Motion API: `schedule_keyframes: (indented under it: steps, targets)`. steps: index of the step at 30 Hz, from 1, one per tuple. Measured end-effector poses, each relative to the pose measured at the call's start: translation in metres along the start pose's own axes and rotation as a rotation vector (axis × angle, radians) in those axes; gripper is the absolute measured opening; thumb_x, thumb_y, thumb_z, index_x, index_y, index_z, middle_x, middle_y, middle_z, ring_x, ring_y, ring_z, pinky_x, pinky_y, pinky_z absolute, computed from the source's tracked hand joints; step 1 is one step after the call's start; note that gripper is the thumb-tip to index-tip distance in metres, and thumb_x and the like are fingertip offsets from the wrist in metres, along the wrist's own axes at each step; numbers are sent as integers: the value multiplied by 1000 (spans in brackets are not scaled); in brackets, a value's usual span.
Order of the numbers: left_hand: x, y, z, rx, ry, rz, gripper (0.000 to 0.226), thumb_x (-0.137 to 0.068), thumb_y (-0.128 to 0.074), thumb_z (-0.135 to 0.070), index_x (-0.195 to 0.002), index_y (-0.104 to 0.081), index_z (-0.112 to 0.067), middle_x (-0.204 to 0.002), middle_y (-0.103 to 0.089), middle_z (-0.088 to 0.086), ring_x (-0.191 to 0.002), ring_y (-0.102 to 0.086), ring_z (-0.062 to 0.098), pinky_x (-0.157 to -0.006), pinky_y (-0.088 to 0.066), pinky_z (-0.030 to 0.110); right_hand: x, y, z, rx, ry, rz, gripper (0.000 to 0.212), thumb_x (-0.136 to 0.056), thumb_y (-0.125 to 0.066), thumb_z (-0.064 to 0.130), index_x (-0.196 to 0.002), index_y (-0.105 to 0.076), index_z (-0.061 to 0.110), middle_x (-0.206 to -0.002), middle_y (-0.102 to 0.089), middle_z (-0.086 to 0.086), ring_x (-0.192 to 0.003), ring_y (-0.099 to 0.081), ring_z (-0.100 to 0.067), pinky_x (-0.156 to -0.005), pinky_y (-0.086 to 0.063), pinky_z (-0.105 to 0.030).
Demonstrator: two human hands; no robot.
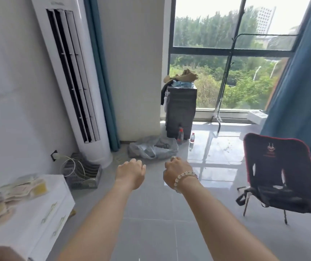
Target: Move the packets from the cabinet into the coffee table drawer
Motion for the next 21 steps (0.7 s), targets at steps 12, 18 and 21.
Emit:
schedule_keyframes:
  steps: [12, 18, 21]
  targets:
    - [-84, 17, 137, -4, 405, -38, 41, -102, -24, -34, -117, -54, -11, -124, -55, 8, -116, -53, 30, -89, -41, 38, -176, -15, 131, -6, 469, 100, 41, -98, -32, 23, -132, -48, 7, -136, -44, -11, -129, -37, -25, -101, -36, -36]
    - [-81, 7, 205, -20, 577, -23, 42, -101, -22, -32, -112, -57, -12, -121, -57, 7, -108, -56, 29, -86, -43, 38, -208, -33, 196, -42, 634, 156, 36, -97, -34, 21, -124, -54, 8, -132, -47, -10, -126, -39, -24, -100, -36, -35]
    - [-96, 3, 225, -45, 589, 6, 42, -101, -21, -32, -115, -57, -14, -123, -57, 5, -109, -55, 28, -86, -44, 37, -232, -31, 219, -59, 670, 142, 36, -97, -33, 21, -123, -55, 8, -132, -47, -10, -126, -39, -24, -100, -36, -36]
Point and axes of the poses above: each hand's wrist, its own x-axis away from the middle knuckle, its own y-axis out of the back of the hand, z = x × y, the point moved 3 cm from there along -x, towards the middle knuckle
